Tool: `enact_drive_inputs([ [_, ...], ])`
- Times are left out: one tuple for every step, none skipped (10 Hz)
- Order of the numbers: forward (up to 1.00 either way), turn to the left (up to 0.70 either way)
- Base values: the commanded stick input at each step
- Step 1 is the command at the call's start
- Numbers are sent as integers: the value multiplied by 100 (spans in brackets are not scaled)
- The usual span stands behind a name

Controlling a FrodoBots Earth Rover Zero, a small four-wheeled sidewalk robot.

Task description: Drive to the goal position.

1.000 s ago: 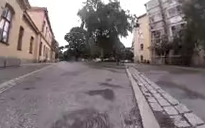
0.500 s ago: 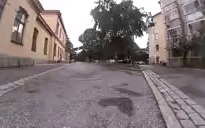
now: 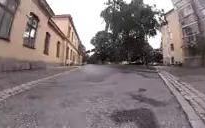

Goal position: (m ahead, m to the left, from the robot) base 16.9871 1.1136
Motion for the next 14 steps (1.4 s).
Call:
enact_drive_inputs([
  [70, 0],
  [70, 0],
  [70, 0],
  [70, 0],
  [70, 0],
  [70, 0],
  [70, 0],
  [70, 0],
  [70, 0],
  [70, 0],
  [70, 0],
  [70, 0],
  [70, 0],
  [70, 0],
])
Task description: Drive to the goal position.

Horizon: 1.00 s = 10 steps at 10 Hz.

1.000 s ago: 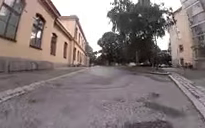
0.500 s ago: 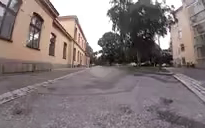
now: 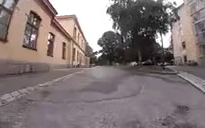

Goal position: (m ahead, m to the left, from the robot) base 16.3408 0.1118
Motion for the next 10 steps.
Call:
enact_drive_inputs([
  [70, 0],
  [70, 0],
  [70, 0],
  [70, 0],
  [70, 0],
  [70, 0],
  [70, 0],
  [70, 0],
  [70, 0],
  [70, 0],
])
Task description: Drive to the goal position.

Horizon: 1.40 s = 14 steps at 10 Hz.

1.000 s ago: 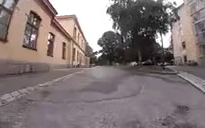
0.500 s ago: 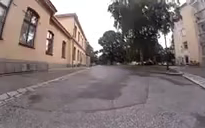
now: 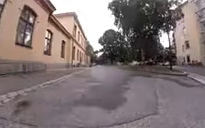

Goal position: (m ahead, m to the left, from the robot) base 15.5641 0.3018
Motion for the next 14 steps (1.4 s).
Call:
enact_drive_inputs([
  [70, 0],
  [70, 0],
  [70, 0],
  [70, 0],
  [70, 0],
  [70, 0],
  [70, 0],
  [70, 0],
  [70, 0],
  [70, 0],
  [70, 0],
  [70, 0],
  [70, 0],
  [70, 0],
])
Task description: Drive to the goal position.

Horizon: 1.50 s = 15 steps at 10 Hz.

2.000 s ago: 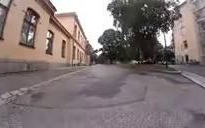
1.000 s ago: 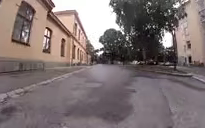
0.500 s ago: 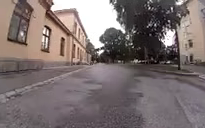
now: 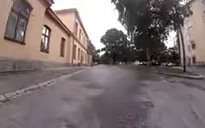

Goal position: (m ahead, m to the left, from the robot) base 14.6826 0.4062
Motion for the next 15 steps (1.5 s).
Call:
enact_drive_inputs([
  [70, 0],
  [70, 0],
  [70, 0],
  [70, 0],
  [70, 0],
  [70, 0],
  [70, 0],
  [70, 0],
  [70, 0],
  [70, 0],
  [70, 0],
  [70, 0],
  [70, 0],
  [70, 0],
  [70, 0],
])
